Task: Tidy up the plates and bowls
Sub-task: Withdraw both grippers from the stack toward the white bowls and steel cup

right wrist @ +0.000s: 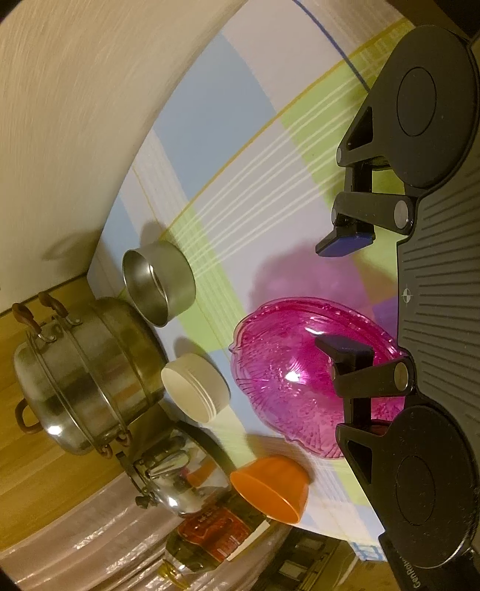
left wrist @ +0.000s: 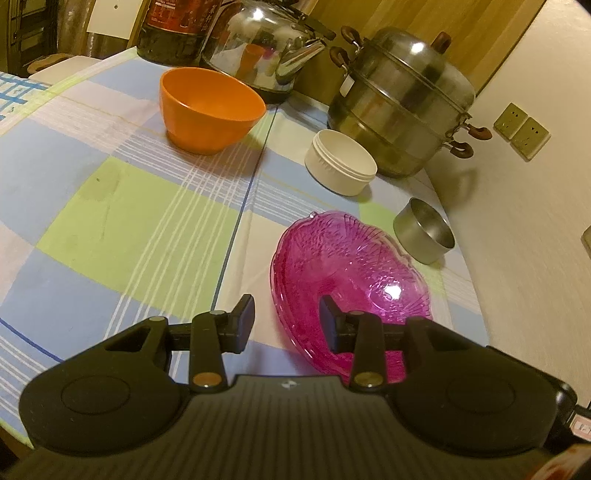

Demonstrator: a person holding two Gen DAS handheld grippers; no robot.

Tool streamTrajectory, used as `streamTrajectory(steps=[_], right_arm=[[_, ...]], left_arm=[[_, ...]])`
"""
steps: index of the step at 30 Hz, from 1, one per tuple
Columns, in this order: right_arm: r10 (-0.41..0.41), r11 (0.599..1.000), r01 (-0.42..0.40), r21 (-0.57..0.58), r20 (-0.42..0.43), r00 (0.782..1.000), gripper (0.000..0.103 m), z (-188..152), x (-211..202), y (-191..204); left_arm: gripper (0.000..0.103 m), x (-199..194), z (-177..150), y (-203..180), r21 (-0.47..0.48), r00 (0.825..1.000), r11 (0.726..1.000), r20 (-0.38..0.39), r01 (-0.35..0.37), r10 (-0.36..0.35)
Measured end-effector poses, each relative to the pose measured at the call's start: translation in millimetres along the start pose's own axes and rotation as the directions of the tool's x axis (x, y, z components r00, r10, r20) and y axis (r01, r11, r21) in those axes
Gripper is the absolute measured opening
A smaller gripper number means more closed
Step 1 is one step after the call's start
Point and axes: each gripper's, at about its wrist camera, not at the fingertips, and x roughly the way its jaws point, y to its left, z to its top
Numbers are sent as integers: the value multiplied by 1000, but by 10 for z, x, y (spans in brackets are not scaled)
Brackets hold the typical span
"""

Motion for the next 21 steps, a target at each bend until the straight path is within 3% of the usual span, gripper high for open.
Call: streamTrajectory(steps=[21], right_arm=[[28, 999, -27, -38, 33, 999, 47, 105, -308, 202]], left_arm=[[35, -227, 250, -228, 74, 998, 995, -7, 69, -69]])
